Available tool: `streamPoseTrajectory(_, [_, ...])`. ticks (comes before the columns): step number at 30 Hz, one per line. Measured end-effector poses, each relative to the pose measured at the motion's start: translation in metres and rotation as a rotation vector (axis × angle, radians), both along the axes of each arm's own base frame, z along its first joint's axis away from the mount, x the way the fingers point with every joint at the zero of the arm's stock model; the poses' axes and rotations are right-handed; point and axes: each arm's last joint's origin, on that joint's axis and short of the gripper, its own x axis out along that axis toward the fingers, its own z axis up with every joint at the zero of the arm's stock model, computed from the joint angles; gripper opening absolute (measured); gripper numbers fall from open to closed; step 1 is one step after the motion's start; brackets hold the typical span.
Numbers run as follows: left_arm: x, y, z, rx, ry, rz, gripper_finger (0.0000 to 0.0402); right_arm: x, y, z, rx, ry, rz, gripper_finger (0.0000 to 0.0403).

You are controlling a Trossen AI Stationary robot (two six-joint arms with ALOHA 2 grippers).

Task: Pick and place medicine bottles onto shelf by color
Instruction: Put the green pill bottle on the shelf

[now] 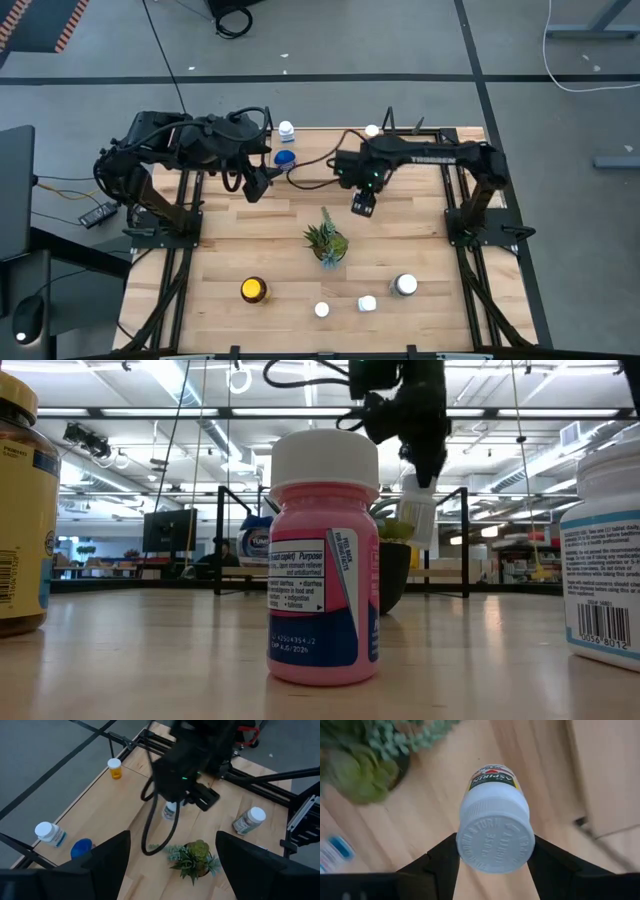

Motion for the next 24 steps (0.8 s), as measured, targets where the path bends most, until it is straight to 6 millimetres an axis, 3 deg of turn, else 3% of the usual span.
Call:
streamPoseTrajectory(5, [0.0,0.0,0.0,-0.005,-0.001,0.005,0.0298,-0.006,-0.035,0.006,-0.079,0.016,0.147,0.0211])
streamPoseTrajectory(14, [0.0,0.0,0.0,-0.017,-0.006,0.014,0.0298,-0.031,-0.096,0.007,-0.118,0.092,0.118,0.0211])
streamPoseTrajectory(24, [0.0,0.0,0.0,-0.019,-0.007,0.017,0.0298,-0.042,-0.121,0.002,-0.132,0.125,0.172,0.0212])
